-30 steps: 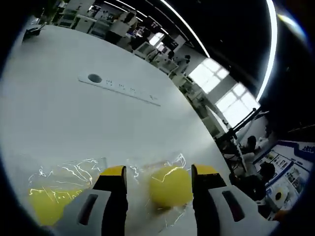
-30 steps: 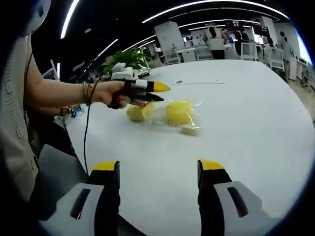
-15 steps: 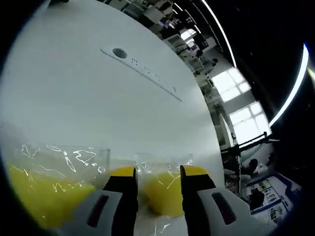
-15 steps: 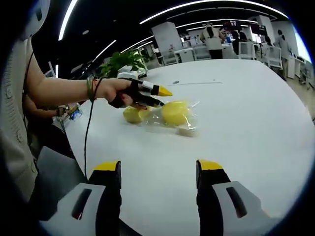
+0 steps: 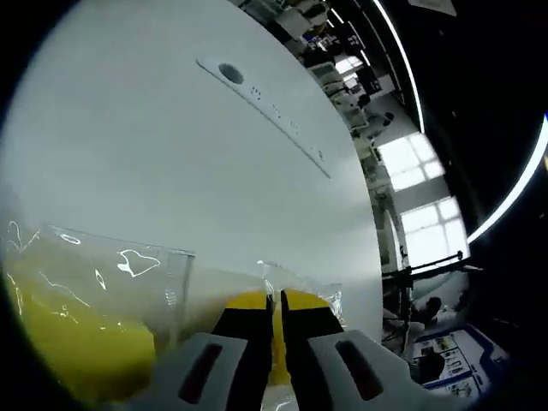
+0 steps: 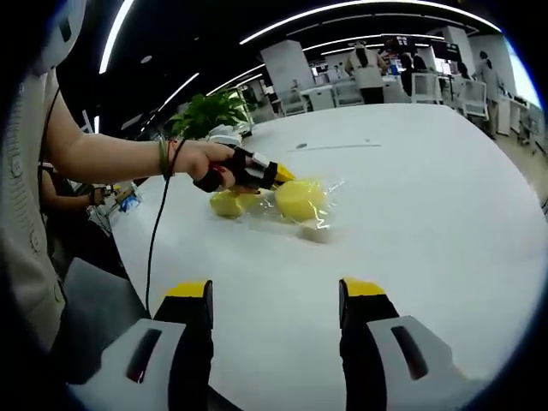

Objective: Compare the silicone blocks by pressing each to a similar depth, holding the contact briefly, and releasing to observe deformation and rebound differences across the visible hardness samples.

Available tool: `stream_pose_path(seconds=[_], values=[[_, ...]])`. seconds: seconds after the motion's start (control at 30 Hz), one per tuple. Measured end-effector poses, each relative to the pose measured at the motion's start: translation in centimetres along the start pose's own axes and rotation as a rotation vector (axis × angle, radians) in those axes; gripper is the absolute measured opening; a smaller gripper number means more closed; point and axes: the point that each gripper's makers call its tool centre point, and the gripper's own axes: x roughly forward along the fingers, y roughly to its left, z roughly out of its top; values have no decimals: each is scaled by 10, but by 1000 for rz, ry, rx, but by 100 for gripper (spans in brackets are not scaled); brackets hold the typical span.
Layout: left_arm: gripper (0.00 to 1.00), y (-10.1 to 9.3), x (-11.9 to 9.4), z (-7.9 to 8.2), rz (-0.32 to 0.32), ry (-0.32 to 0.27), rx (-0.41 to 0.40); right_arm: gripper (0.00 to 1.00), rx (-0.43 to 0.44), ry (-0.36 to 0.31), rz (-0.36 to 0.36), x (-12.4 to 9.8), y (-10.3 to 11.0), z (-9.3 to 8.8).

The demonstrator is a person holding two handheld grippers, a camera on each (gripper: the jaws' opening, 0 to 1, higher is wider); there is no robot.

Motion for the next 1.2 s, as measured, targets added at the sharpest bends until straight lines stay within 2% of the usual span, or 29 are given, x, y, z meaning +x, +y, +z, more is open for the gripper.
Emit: stream_pose_path(seconds=[0.23, 0.37, 0.4, 0.47, 0.5, 0.77, 0.87, 1.0, 1.03, 1.2], values=[[0, -5, -2, -1, -43, -22, -31, 54, 0, 4, -1, 1, 0, -1], [0, -11, -7, 0, -64, -33, -51, 54, -5, -3, 1, 0, 0, 2], [0, -17, -10, 0, -91, -40, -51, 54, -11, -1, 2, 0, 1, 2], [0, -22, -13, -1, -102, -45, -57, 53, -13, 0, 3, 0, 1, 3], [0, -28, -15, -1, -126, -47, -37, 53, -12, -5, 5, -1, 1, 4], [0, -56, -29, -6, -159, -40, 254, 53, -25, -24, 10, -4, 5, 12], [0, -64, -34, -8, -171, -34, 290, 52, -32, -28, 13, -5, 7, 14], [0, -75, -44, -13, -170, -26, 401, 52, -42, -36, 19, -7, 11, 17], [0, -78, -47, -14, -164, -30, 466, 52, -45, -39, 20, -8, 13, 18], [0, -92, -59, -22, -156, -14, 633, 51, -60, -55, 28, -10, 21, 25]])
